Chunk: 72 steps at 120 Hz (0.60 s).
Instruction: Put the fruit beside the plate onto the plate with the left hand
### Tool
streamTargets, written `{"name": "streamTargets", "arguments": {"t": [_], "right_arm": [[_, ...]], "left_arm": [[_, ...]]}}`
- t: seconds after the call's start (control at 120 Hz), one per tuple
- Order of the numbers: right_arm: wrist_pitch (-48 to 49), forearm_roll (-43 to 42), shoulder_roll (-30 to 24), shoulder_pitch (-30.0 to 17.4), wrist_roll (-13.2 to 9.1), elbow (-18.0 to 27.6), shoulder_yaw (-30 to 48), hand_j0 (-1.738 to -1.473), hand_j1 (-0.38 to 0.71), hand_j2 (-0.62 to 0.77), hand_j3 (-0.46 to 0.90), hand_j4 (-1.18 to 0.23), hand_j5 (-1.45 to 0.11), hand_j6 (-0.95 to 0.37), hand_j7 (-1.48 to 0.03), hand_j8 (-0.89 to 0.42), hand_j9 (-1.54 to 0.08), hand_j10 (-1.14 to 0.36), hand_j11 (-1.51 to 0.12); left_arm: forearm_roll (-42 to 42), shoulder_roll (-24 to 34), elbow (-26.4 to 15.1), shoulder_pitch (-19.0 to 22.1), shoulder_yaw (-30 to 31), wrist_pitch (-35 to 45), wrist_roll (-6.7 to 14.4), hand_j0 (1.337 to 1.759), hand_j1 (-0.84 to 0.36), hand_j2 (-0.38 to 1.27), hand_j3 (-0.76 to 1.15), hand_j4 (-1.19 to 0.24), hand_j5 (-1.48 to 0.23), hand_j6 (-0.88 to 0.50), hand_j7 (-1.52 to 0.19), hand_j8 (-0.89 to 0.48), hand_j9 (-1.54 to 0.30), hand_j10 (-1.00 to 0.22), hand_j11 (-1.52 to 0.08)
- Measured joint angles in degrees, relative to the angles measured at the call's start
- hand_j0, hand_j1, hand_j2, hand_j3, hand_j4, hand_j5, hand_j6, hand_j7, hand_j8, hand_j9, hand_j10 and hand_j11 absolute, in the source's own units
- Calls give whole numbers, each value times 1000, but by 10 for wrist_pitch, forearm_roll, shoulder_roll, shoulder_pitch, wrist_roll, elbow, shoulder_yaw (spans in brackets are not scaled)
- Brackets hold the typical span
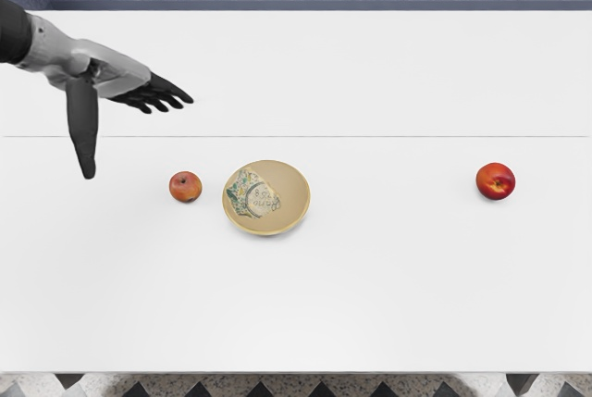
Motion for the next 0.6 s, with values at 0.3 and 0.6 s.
{"name": "streamTargets", "arguments": {"t": [0.3, 0.6], "right_arm": [[0, 0, 0, 0, 0, -3, 1, -1658, -349, 0, 0, 0, 0, -1, 0, 0, 0, 0, 0], [0, 0, 0, 0, 0, -4, 1, -1658, -349, 0, 0, 0, 0, -1, 0, 0, 0, 0, 0]], "left_arm": [[6, 1, 3, 0, 0, 0, 0, 1658, 328, 4, 0, -18, -23, -18, -23, -18, -23, -18, -23], [-31, -138, 23, -56, -6, 0, 14, 1658, 329, 3, 0, -17, -22, -17, -22, -17, -22, -17, -22]]}}
